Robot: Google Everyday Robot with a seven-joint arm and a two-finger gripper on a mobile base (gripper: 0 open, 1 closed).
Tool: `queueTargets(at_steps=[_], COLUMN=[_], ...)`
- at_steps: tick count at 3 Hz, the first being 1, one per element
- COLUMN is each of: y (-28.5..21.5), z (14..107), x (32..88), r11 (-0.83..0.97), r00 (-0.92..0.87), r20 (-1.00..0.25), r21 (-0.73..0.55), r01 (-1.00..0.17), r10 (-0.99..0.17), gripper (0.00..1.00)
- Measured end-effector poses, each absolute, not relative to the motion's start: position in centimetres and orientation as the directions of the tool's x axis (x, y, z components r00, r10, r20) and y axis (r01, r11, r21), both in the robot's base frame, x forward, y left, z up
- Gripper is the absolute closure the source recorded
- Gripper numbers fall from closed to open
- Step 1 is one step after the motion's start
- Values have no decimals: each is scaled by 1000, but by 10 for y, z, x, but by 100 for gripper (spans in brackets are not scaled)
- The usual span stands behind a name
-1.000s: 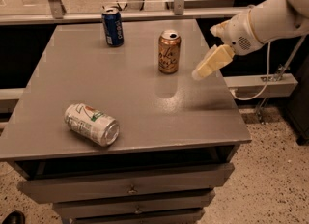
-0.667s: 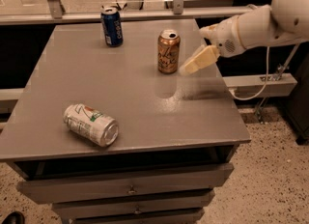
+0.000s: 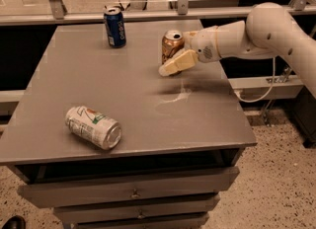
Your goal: Move orange can near 7up can
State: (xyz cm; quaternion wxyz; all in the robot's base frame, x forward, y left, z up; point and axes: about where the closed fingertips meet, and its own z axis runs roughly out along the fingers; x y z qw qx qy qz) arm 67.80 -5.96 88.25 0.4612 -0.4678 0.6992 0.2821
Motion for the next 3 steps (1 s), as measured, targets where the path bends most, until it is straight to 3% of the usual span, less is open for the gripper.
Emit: queueTargets(at_steps=[1,3], y=[-47,-56], z=[879,900], x=[684,681], r11=[399,397], r00=[-125,-94], r20=[-926,-947], r21=[-29,-38], r01=[-916,-917], r10=[-356,-307], gripper=[12,58])
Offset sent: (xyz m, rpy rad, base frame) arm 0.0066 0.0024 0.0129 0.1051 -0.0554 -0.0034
